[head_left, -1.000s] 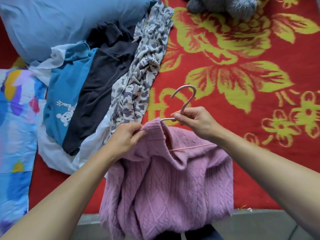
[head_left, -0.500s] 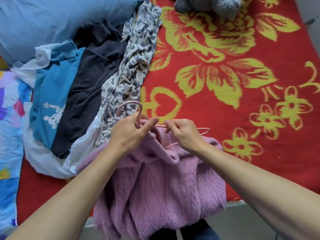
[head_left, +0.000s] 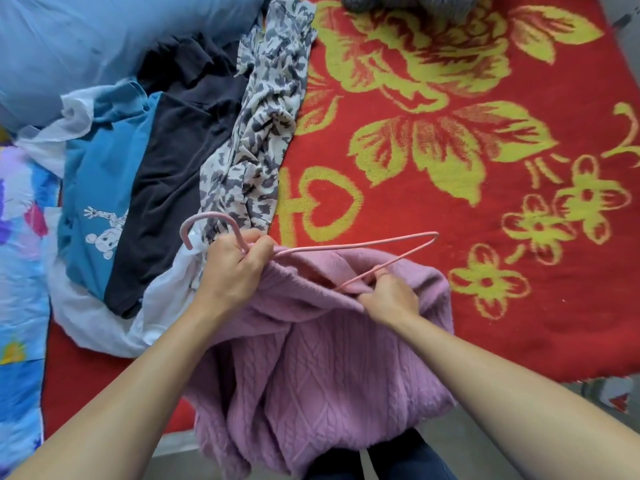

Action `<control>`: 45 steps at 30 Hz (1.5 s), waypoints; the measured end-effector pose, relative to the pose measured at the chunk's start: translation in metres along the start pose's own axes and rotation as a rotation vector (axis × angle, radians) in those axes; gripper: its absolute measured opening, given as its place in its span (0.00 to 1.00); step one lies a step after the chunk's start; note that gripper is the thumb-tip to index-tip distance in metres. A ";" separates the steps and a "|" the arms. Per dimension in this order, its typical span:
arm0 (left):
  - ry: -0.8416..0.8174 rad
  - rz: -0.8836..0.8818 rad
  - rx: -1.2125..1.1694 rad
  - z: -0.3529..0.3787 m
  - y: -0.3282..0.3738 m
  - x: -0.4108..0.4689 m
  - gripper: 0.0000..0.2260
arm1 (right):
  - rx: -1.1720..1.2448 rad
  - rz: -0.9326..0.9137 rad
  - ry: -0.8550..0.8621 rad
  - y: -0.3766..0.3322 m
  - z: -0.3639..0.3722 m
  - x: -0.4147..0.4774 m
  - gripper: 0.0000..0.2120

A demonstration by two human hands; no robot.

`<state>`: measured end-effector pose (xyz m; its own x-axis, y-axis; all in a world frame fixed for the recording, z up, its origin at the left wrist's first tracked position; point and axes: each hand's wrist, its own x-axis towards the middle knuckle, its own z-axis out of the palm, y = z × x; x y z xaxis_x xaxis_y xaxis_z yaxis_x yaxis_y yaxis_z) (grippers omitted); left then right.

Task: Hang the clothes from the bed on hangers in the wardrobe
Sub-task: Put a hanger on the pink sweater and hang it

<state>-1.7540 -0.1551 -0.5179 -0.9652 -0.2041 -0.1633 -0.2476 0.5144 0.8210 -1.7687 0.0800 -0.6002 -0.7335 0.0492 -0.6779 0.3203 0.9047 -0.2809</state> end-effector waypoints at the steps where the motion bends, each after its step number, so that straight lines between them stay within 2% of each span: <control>1: -0.036 0.005 0.026 -0.004 -0.003 -0.003 0.14 | 0.139 0.041 -0.019 0.009 -0.008 0.011 0.06; 2: -0.074 0.005 0.055 -0.007 -0.008 -0.007 0.13 | 0.304 0.093 -0.041 0.017 -0.019 0.021 0.03; 5: -0.144 0.005 0.109 -0.004 -0.013 -0.016 0.14 | 0.603 0.186 -0.062 0.031 -0.067 0.037 0.11; 7: -0.141 0.015 0.076 0.005 -0.007 -0.013 0.15 | 0.636 0.160 -0.081 0.035 -0.098 0.039 0.13; 10: -0.200 0.034 0.048 0.003 0.004 -0.004 0.15 | 0.646 0.129 -0.206 0.036 -0.132 0.037 0.13; 12: -0.288 0.055 0.152 -0.004 0.001 -0.002 0.14 | 0.606 0.084 -0.269 0.034 -0.148 0.034 0.13; 14: -0.312 0.054 0.298 -0.009 -0.006 -0.003 0.15 | 0.491 0.003 -0.237 0.024 -0.153 0.029 0.14; 17: -0.208 0.012 0.403 -0.006 -0.014 -0.006 0.21 | 0.213 -0.175 -0.033 -0.003 -0.143 0.016 0.13; 19: -0.138 0.011 0.364 -0.001 -0.011 -0.005 0.21 | 0.112 -0.285 0.108 -0.025 -0.130 0.000 0.11; 20: -0.123 0.010 0.298 0.001 -0.007 -0.003 0.18 | 0.122 -0.373 0.120 -0.034 -0.122 -0.008 0.12; 22: -0.135 0.007 0.176 0.004 0.003 0.000 0.12 | 0.097 -0.559 0.022 -0.047 -0.104 -0.022 0.18; 24: -0.147 -0.012 0.100 0.002 0.013 0.002 0.04 | -0.141 -0.682 -0.020 -0.051 -0.086 -0.024 0.23; 25: -0.147 -0.014 0.066 0.001 0.016 0.002 0.02 | -0.271 -0.717 0.045 -0.051 -0.080 -0.022 0.22; 27: -0.143 0.015 0.035 0.001 0.020 -0.003 0.07 | -0.375 -0.788 0.253 -0.054 -0.070 -0.023 0.15; 28: -0.134 0.034 0.058 0.000 0.021 -0.005 0.08 | -0.387 -0.842 0.356 -0.057 -0.066 -0.023 0.13; 30: -0.100 0.077 0.186 -0.006 0.012 -0.008 0.06 | -0.443 -0.924 0.446 -0.057 -0.064 -0.020 0.14; 33: -0.083 -0.009 0.409 -0.032 -0.024 -0.011 0.07 | -0.471 -0.857 0.488 -0.043 -0.088 -0.008 0.14; 35: -0.085 -0.050 0.369 -0.043 -0.036 -0.017 0.07 | -0.451 -0.818 0.501 -0.031 -0.101 0.001 0.14; 38: -0.073 -0.044 0.310 -0.033 -0.028 -0.019 0.05 | -0.453 -0.909 0.465 -0.032 -0.096 -0.001 0.13; 41: -0.002 -0.019 0.292 -0.026 -0.025 -0.012 0.09 | -0.300 -0.996 0.385 -0.050 -0.086 -0.010 0.11; 43: 0.030 -0.007 0.289 -0.028 -0.027 -0.010 0.10 | -0.165 -0.978 0.307 -0.058 -0.083 -0.012 0.19; 45: 0.015 0.021 0.305 -0.029 -0.027 -0.010 0.12 | -0.150 -1.000 0.276 -0.061 -0.078 -0.013 0.24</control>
<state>-1.7356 -0.1912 -0.5224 -0.9697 -0.2016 -0.1383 -0.2434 0.7442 0.6220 -1.8259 0.0573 -0.5211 -0.7402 -0.6723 0.0010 -0.5713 0.6283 -0.5281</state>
